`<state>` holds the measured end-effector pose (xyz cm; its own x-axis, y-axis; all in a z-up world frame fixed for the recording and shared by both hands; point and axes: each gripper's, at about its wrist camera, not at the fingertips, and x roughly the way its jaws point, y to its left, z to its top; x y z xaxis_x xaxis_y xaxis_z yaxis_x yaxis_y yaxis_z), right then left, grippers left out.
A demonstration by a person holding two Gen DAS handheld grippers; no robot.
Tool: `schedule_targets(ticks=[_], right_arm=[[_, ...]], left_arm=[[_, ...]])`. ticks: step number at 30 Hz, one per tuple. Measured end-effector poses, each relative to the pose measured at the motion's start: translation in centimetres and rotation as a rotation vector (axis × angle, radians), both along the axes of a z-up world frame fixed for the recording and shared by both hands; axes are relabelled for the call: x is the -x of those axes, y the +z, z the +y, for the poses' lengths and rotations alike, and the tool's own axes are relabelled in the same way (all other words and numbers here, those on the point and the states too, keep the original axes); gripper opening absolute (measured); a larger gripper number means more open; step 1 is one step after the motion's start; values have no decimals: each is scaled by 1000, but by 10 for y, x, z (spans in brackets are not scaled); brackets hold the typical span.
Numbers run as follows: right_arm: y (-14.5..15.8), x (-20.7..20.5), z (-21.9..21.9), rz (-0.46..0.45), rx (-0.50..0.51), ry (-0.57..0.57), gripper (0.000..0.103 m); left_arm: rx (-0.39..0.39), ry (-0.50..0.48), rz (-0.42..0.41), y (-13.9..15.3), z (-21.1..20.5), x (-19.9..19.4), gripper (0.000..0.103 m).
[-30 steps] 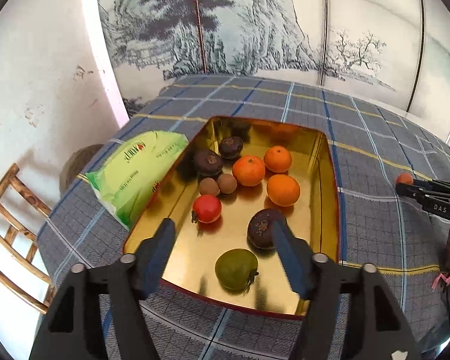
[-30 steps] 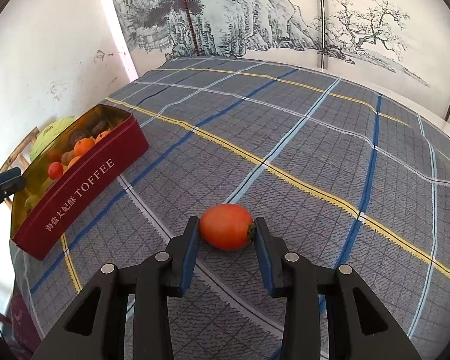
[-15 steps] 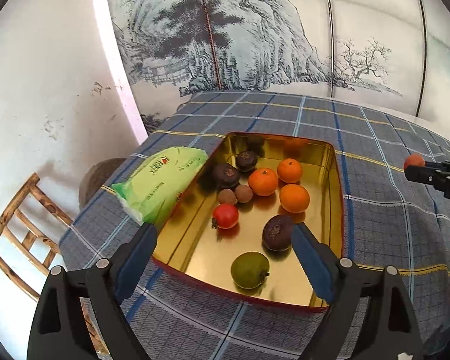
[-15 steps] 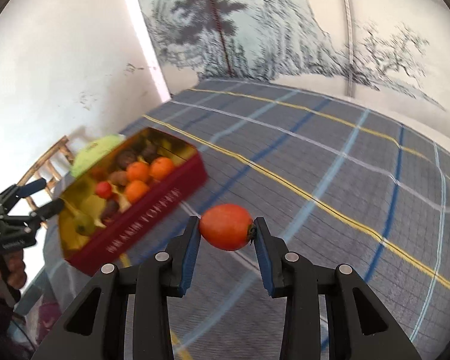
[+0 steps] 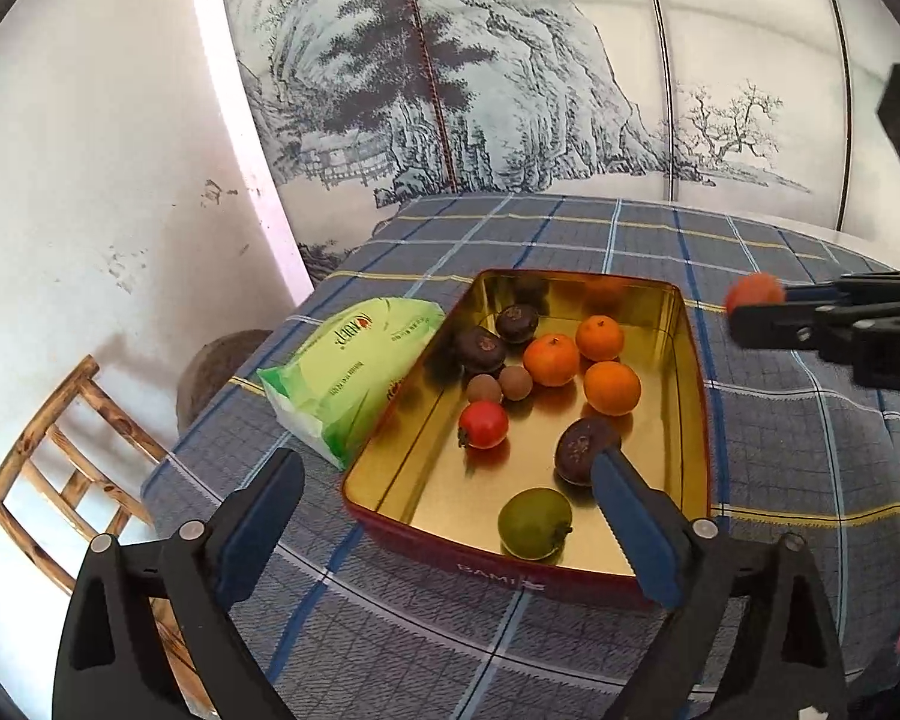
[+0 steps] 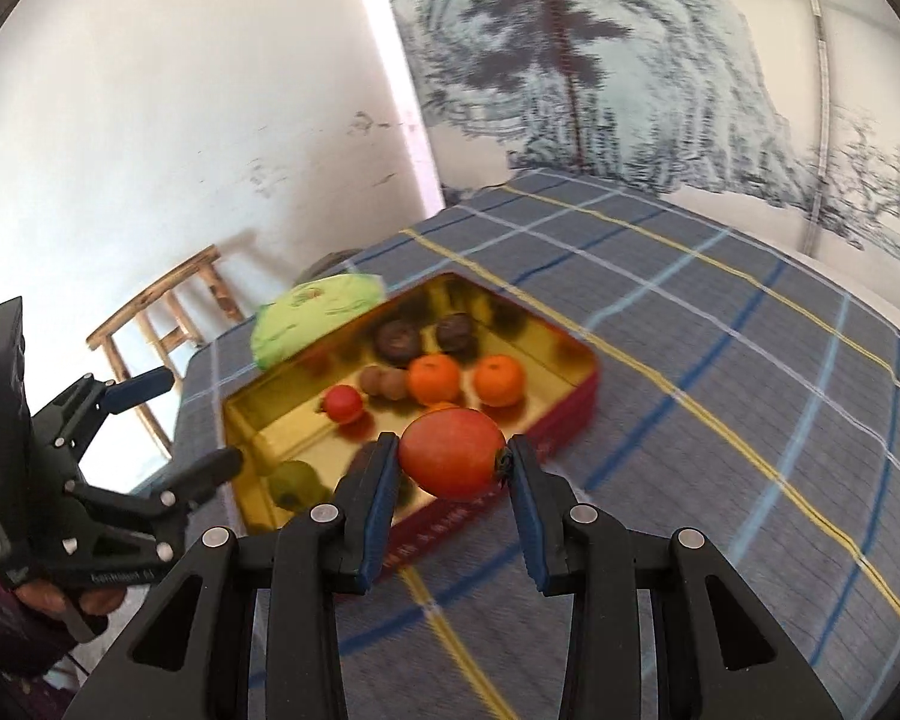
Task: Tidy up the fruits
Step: 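Carry the red-orange fruit into the tin and open the right gripper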
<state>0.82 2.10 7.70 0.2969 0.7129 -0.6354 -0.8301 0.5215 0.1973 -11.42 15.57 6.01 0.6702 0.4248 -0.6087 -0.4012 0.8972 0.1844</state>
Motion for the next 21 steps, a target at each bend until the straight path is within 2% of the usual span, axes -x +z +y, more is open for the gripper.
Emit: schedule_targets(ticks=[4,11,21], right_arm=[[-1,7,24,8,5,42,37],[-12,7,57,46,20,81,37],[-30,-2,92,72,67,102,37]], left_arm=[[-28,25,-12,1,3,4,98],[-12,25,-75,5,10,16,102],[28,41,-77,1,23,20,103]])
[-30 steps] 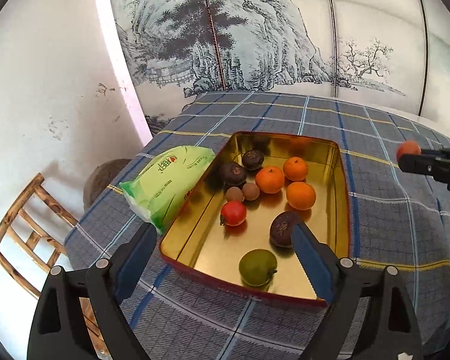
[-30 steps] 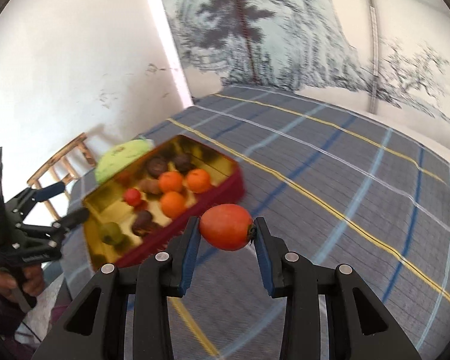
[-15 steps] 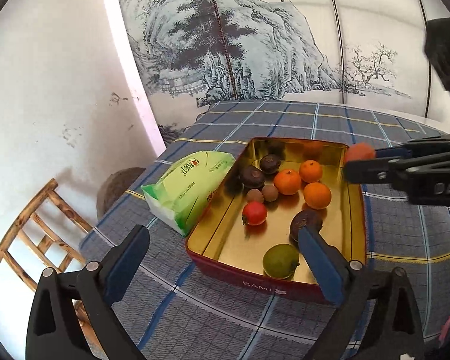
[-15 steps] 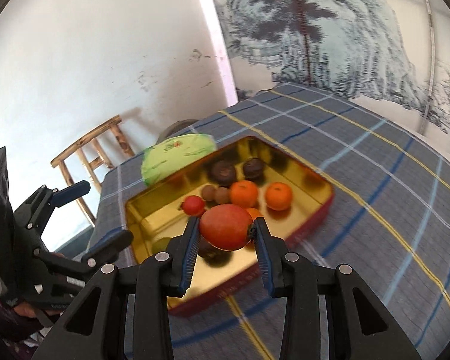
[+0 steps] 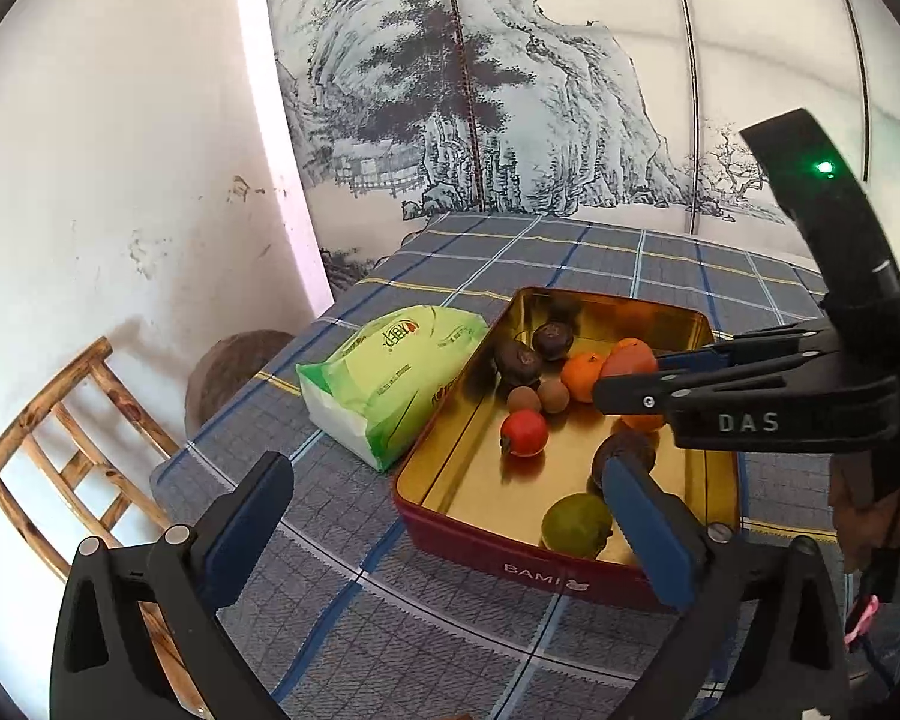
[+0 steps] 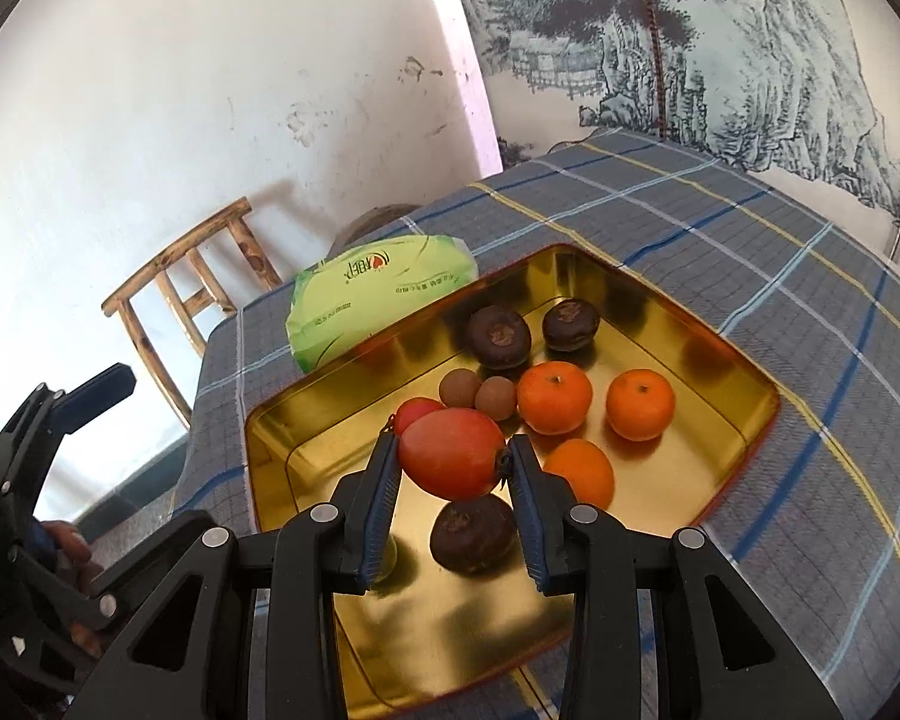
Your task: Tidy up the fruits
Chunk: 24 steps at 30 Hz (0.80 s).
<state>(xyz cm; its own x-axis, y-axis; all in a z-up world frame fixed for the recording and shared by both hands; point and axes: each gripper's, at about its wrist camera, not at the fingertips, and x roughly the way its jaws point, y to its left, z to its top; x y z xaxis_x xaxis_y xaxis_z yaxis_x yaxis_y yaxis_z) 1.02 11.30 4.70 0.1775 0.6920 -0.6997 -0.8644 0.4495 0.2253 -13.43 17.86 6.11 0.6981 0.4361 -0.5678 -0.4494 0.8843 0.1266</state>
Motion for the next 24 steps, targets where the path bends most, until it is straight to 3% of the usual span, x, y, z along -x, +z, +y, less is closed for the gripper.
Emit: schedule_targets(ticks=[17,21,24], right_arm=[[-6,-6,15,18,-13,-9,38],[3,0,7,-8,-39,-25,39],[14,12,-8,-83,-60,-71,41]], left_arm=[[37,-23,-8,-2,-2,1,103],[36,-32,-3,-1,-4,1,103],[30,-36,-8,2,-8,3,103]])
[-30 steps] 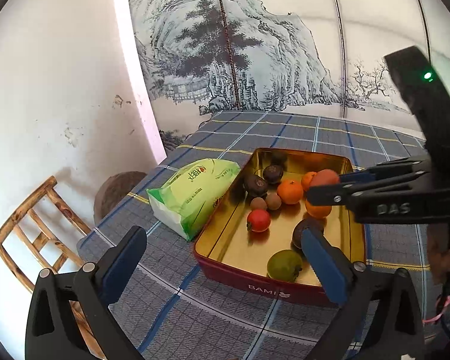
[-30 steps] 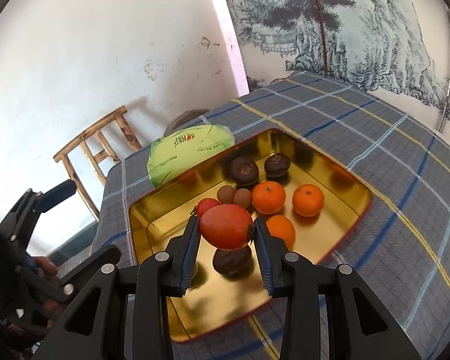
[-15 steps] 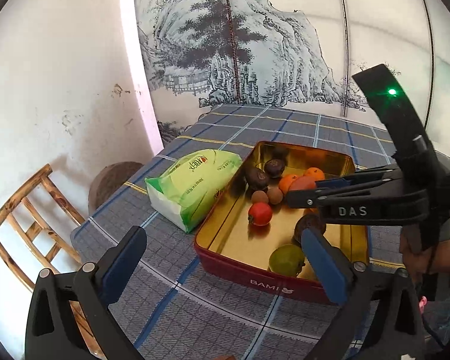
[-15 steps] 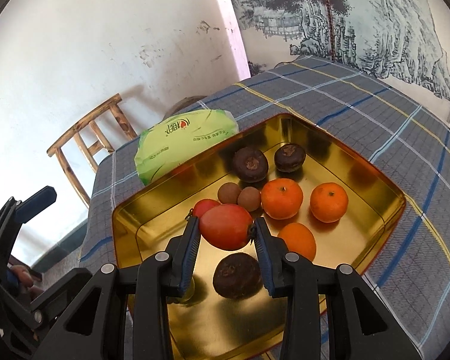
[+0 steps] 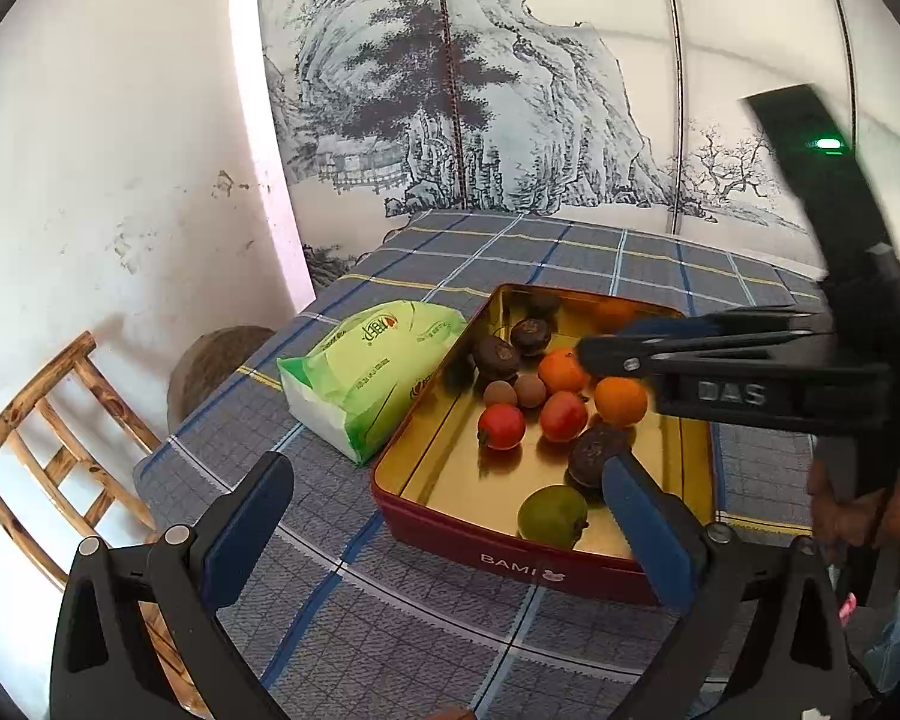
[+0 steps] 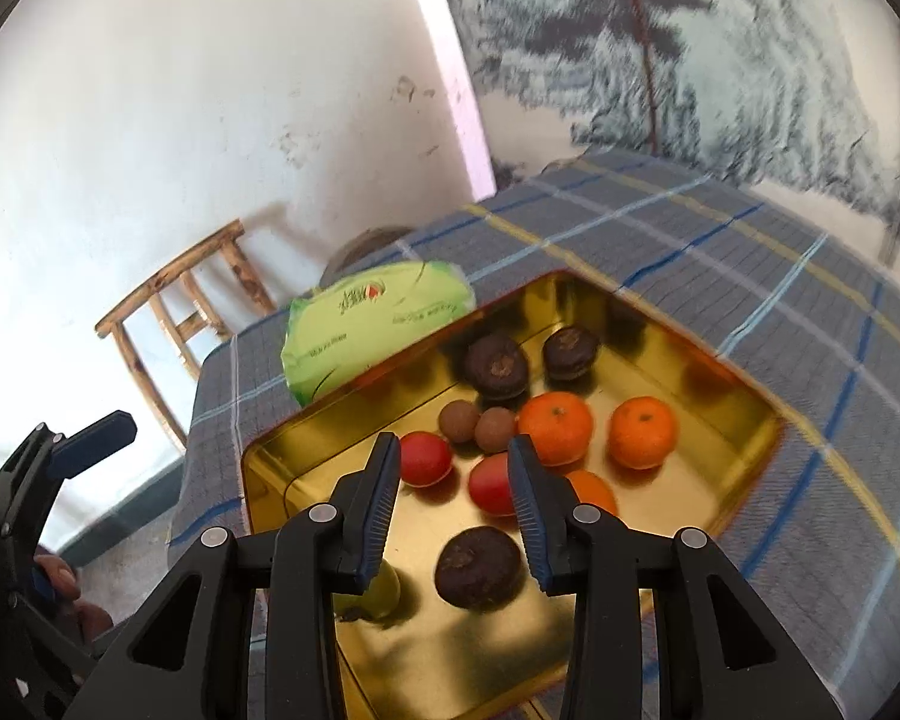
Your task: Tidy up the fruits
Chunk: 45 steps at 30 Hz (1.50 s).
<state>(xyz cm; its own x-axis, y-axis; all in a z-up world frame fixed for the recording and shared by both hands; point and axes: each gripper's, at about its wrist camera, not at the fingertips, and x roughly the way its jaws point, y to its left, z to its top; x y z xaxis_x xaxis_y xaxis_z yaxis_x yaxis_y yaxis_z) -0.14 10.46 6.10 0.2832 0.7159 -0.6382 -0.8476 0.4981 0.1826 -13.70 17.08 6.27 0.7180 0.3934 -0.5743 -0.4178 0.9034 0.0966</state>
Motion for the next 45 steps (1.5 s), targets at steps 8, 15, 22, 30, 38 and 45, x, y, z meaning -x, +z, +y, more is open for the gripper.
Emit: schedule_targets(ticks=[8,15,22,30,38,45], right_arm=[[47,55,-73,-346,-135,-181,93],[68,94,-114,-523,-195,-283,103],[80,112,-140,-543,-239,-308,103],[91,132,-160,-575,-261,-315,103],[96,144,-170,-602,-267,-328,103],[98,149,-171,-610,-262,-326,103]], left_arm=[[-15,-2,-41,19,-13,7,103],[-31,21,-108,45,-28,17,103],[-55,30,-171,72,-47,31,103],[-64,27,-207,89,-63,42,103],[-68,21,-225,95,-74,46,103],[-66,15,-225,96,-77,47,103]])
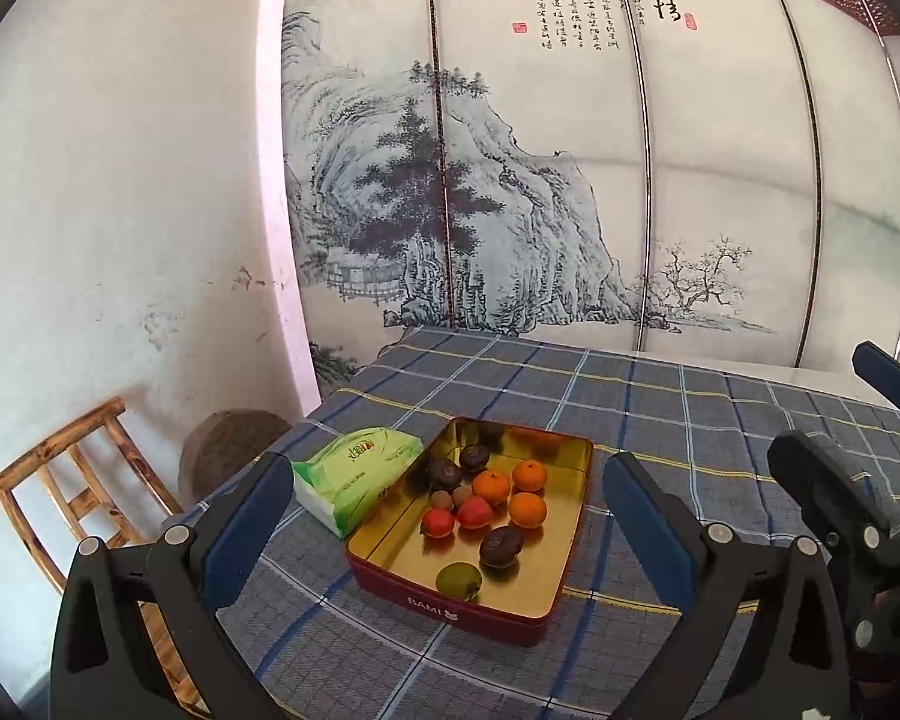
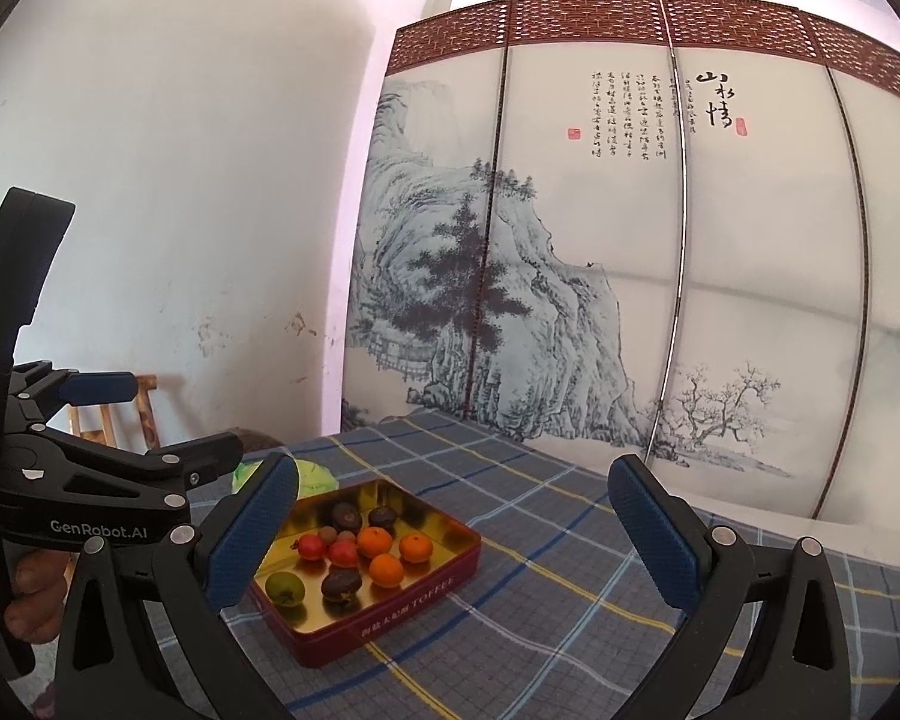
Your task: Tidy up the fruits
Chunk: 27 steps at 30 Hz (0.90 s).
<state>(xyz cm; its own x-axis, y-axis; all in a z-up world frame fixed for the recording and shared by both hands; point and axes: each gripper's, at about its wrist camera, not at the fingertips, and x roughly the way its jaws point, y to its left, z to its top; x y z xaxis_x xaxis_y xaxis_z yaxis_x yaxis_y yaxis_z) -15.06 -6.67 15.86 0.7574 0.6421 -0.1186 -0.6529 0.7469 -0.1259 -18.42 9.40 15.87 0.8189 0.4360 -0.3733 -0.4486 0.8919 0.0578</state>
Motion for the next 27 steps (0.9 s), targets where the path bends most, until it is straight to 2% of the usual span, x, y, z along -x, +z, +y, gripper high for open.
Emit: schedule_targets(ticks=[27], right_arm=[[-2,-3,1,30,26,21,103]], left_arm=[[7,-7,15,-5,-4,-1,103]])
